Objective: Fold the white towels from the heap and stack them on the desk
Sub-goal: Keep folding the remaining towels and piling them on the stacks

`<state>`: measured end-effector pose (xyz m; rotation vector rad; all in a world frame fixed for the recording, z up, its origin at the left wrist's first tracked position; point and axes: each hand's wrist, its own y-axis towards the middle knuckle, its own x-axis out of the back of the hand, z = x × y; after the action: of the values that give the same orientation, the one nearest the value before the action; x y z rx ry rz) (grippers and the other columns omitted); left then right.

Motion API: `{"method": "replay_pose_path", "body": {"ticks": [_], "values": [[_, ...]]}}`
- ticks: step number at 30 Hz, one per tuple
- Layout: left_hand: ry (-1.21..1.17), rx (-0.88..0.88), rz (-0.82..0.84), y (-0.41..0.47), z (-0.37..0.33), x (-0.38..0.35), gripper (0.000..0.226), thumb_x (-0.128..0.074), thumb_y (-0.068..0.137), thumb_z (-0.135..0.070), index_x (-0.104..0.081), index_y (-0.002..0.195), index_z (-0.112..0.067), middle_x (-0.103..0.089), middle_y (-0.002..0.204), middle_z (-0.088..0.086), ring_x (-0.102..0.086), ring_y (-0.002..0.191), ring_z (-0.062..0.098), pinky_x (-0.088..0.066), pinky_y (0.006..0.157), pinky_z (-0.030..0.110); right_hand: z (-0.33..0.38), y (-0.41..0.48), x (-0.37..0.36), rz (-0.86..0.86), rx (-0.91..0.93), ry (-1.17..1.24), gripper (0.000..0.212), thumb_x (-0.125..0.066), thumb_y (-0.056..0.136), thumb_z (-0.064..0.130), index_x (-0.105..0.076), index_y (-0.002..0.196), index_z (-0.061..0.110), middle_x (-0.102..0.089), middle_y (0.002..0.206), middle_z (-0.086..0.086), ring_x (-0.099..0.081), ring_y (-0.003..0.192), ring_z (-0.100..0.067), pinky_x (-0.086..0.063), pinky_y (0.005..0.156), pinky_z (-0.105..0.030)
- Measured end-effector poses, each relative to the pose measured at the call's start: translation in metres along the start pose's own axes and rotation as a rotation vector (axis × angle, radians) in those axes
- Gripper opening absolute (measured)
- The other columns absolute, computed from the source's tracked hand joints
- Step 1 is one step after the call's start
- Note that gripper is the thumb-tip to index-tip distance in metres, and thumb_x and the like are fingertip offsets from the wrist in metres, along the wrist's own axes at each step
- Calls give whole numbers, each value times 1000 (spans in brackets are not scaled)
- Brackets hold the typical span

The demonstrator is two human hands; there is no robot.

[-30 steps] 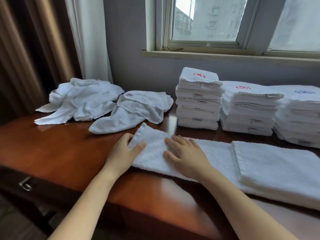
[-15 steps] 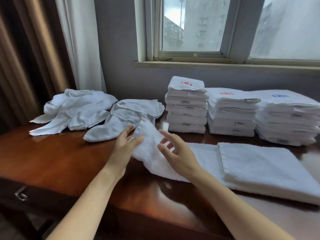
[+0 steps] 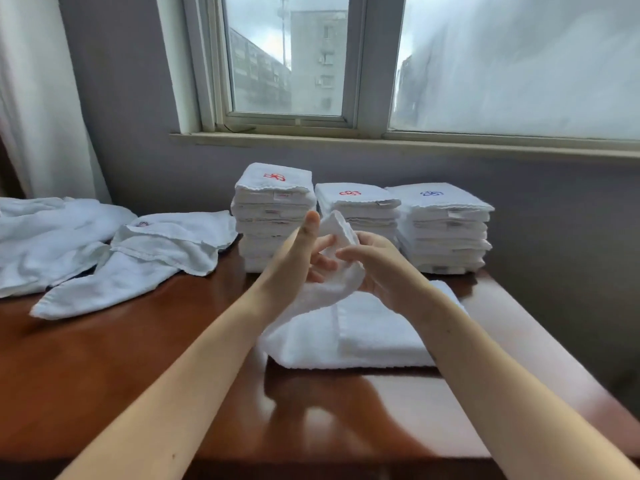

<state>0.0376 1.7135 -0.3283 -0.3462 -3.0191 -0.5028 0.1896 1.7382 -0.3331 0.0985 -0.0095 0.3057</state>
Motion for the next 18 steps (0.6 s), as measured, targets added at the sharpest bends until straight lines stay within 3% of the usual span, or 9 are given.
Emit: {"method": "replay_pose_path", "body": {"ticks": [4, 7, 10, 14, 18], "values": [[21, -38, -20, 16, 7, -38, 29, -28, 103, -48, -48, 116, -33, -64, 122, -3, -62, 101, 11, -50, 75, 15, -4, -18, 45, -168, -34, 1, 40, -42, 82, -14, -66, 106, 5, -69, 82, -4, -67, 67, -13, -53, 54, -25], [272, -67, -25, 27, 24, -57, 31, -35, 106, -35, -50, 131, -24, -58, 130, -7, -54, 120, 8, -41, 91, 8, -8, -31, 78, -293, -57, 37, 41, -44, 81, -14, -66, 110, 5, -70, 88, -7, -68, 73, -18, -54, 55, -28], [538, 27, 47, 33, 44, -74, 48, -40, 104, -36, -39, 148, -19, -47, 148, -2, -43, 136, 14, -34, 113, 36, -16, -45, 105, -364, -91, 56, 42, -44, 81, -13, -68, 111, 5, -71, 94, -11, -70, 79, -22, -56, 58, -32], [716, 7, 115, 31, 62, -99, 52, -41, 102, -42, -38, 148, -20, -43, 152, -2, -35, 141, 16, -22, 118, 39, -30, -60, 130, -432, -137, 91, 45, -43, 80, -14, -66, 116, 0, -67, 96, -15, -67, 79, -25, -56, 59, -33], [878, -32, 135, 32, 75, -114, 49, -36, 102, -40, -37, 147, -21, -40, 152, -6, -28, 142, 13, -7, 120, 43, -45, -67, 148, -472, -200, 93, 47, -46, 83, -12, -57, 127, 0, -66, 115, -16, -66, 97, -31, -55, 71, -38]]}}
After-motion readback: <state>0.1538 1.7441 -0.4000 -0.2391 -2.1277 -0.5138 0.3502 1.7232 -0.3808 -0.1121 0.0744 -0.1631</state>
